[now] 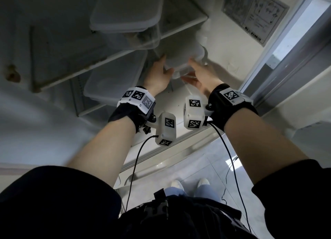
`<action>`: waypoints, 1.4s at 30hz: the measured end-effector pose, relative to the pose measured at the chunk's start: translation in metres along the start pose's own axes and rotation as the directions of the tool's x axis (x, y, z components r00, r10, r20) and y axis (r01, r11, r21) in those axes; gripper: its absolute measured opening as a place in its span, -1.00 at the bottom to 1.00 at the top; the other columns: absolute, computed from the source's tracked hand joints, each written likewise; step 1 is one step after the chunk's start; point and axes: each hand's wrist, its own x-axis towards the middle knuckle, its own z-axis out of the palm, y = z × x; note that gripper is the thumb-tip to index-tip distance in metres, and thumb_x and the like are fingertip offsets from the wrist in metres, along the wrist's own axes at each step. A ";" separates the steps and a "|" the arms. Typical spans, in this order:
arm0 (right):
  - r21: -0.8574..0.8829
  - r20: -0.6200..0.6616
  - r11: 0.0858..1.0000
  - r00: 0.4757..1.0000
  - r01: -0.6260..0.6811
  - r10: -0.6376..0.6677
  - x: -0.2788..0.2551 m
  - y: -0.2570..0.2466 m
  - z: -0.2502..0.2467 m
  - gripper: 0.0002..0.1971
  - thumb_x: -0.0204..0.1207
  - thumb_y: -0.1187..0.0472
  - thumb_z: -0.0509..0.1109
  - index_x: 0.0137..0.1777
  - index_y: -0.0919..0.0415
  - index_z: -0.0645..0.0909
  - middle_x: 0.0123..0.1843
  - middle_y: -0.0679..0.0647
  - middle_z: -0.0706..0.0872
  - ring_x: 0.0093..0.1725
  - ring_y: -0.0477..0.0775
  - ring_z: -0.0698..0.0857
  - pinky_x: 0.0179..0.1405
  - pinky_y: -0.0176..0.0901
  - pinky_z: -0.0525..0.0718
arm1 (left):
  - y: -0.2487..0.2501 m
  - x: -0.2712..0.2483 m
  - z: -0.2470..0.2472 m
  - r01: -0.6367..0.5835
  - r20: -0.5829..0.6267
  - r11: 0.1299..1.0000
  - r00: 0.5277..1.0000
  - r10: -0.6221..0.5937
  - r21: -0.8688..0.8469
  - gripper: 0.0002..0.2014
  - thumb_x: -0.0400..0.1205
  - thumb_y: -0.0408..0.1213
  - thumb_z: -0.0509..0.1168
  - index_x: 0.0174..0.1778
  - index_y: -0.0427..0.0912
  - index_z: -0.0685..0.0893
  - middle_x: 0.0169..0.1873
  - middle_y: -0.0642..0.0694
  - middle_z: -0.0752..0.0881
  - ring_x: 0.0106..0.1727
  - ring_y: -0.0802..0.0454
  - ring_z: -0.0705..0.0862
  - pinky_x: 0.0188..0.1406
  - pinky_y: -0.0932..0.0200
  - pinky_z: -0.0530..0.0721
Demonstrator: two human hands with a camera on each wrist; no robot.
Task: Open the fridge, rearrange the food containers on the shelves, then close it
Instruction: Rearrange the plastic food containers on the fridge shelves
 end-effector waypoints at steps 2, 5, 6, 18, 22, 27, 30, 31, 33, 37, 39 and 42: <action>-0.039 0.010 0.999 1.000 0.017 -0.017 0.001 0.000 0.001 -0.58 0.59 0.12 0.36 0.32 0.40 0.48 0.15 0.34 0.70 0.00 0.19 0.71 -0.15 -0.18 0.81 | 0.000 0.001 -0.001 0.001 -0.002 1.000 1.000 -0.001 0.011 -0.43 0.68 -0.27 0.21 0.59 -0.19 0.17 0.28 -0.30 0.66 0.24 -0.15 0.67 0.32 0.01 0.62; -0.074 0.006 0.997 1.000 0.010 -0.010 0.002 0.001 0.000 -0.57 0.57 0.05 0.37 0.28 0.37 0.51 0.28 0.39 0.69 0.05 0.21 0.75 -0.10 -0.16 0.83 | 0.003 -0.002 -0.002 0.008 0.001 1.000 1.000 -0.008 -0.011 -0.39 0.68 -0.25 0.22 0.61 -0.12 0.10 0.40 -0.31 0.57 0.35 -0.22 0.60 0.36 -0.11 0.62; -0.084 -0.009 0.996 1.000 0.001 -0.002 0.002 0.002 0.000 -0.60 0.57 0.01 0.37 0.21 0.34 0.54 0.24 0.36 0.72 0.09 0.22 0.76 -0.03 -0.11 0.83 | 0.003 -0.005 -0.002 0.022 -0.001 0.999 1.000 -0.022 -0.024 -0.36 0.68 -0.24 0.23 0.62 -0.07 0.06 0.44 -0.32 0.53 0.38 -0.25 0.57 0.37 -0.18 0.61; -0.166 -0.036 0.985 0.998 0.053 -0.060 -0.047 0.016 0.038 -0.81 0.53 0.15 0.40 -0.07 0.30 0.62 -0.31 0.11 0.69 -0.42 0.01 0.63 -0.50 -0.29 0.63 | 0.003 -0.082 -0.049 -0.137 -0.466 0.967 0.885 0.022 -0.214 -0.77 0.58 -0.46 0.20 -0.24 -0.10 0.71 -0.35 0.05 0.71 -0.37 0.18 0.73 -0.37 0.26 0.66; -0.077 0.002 0.942 0.945 0.326 -0.327 -0.066 -0.013 0.057 -0.92 0.53 0.29 0.38 -0.18 0.22 0.54 -0.41 0.03 0.61 -0.55 -0.09 0.55 -0.57 -0.31 0.57 | 0.015 -0.089 -0.078 -0.308 -0.753 0.936 0.654 0.078 -0.170 -0.85 0.52 -0.40 0.22 -0.12 -0.30 0.69 -0.29 -0.06 0.70 -0.35 0.16 0.64 -0.33 0.45 0.55; -0.307 0.063 0.742 0.791 0.596 -0.609 -0.079 -0.044 0.079 -0.83 0.53 0.19 0.40 0.07 0.23 0.64 -0.16 0.02 0.66 -0.19 -0.04 0.61 -0.20 -0.43 0.59 | 0.029 -0.061 -0.110 -0.250 -0.762 0.954 0.646 0.038 -0.165 -0.65 0.63 -0.30 0.15 0.24 -0.46 0.54 0.19 -0.43 0.64 0.16 -0.11 0.64 0.23 0.31 0.55; -0.426 0.147 0.679 0.786 0.599 -0.601 -0.074 -0.049 0.086 -0.70 0.57 0.12 0.35 0.19 0.29 0.63 -0.03 0.08 0.70 -0.05 -0.02 0.62 -0.35 -0.68 0.40 | 0.032 -0.048 -0.114 -0.102 -0.635 0.984 0.772 -0.015 -0.147 -0.67 0.76 -0.28 0.04 0.28 -0.47 0.49 0.31 -0.43 0.58 0.33 -0.21 0.56 0.27 0.18 0.38; -0.435 0.152 0.683 0.796 0.586 -0.586 -0.075 -0.050 0.086 -0.69 0.57 0.12 0.35 0.22 0.28 0.61 0.01 0.08 0.71 -0.02 -0.03 0.63 -0.35 -0.69 0.41 | 0.032 -0.046 -0.114 -0.089 -0.607 0.984 0.794 -0.021 -0.151 -0.70 0.76 -0.25 0.04 0.17 -0.39 0.56 0.20 -0.43 0.63 0.23 -0.19 0.61 0.19 0.16 0.42; -0.413 0.121 0.721 0.818 0.557 -0.562 -0.075 -0.052 0.083 -0.66 0.55 0.13 0.38 0.26 0.28 0.59 0.01 0.03 0.70 0.00 -0.03 0.64 -0.23 -0.62 0.50 | 0.032 -0.044 -0.111 -0.070 -0.569 0.973 0.819 -0.070 -0.220 -0.76 0.72 -0.18 0.14 -0.24 -0.09 0.58 -0.20 -0.21 0.69 -0.10 -0.07 0.64 -0.02 0.15 0.53; -0.327 0.001 0.786 0.832 0.525 -0.555 -0.075 -0.068 0.063 -0.65 0.53 0.18 0.40 0.28 0.27 0.56 -0.16 -0.08 0.59 -0.08 -0.06 0.60 -0.01 -0.32 0.57 | 0.043 -0.046 -0.100 -0.083 -0.484 0.942 0.870 -0.090 -0.325 -0.74 0.59 -0.09 0.35 -0.30 -0.19 0.63 -0.34 -0.10 0.71 -0.30 0.04 0.67 -0.26 0.28 0.53; -0.295 -0.011 0.801 0.837 0.520 -0.547 -0.074 -0.074 0.054 -0.63 0.53 0.24 0.41 0.31 0.30 0.53 -0.06 0.01 0.62 0.01 -0.02 0.64 0.00 -0.37 0.59 | 0.051 -0.043 -0.093 -0.097 -0.444 0.935 0.893 -0.070 -0.342 -0.66 0.57 -0.06 0.36 0.08 -0.27 0.65 0.02 -0.24 0.77 -0.01 -0.09 0.75 -0.06 0.19 0.62; -0.262 -0.017 0.825 0.853 0.500 -0.522 -0.077 -0.081 0.048 -0.49 0.39 0.14 0.45 0.34 0.26 0.53 0.17 0.17 0.68 0.25 0.17 0.66 0.36 0.05 0.63 | 0.069 -0.043 -0.082 -0.108 -0.395 0.949 0.919 -0.019 -0.298 -0.41 0.53 0.05 0.33 0.42 -0.18 0.47 0.40 -0.23 0.58 0.31 -0.13 0.64 0.33 -0.08 0.65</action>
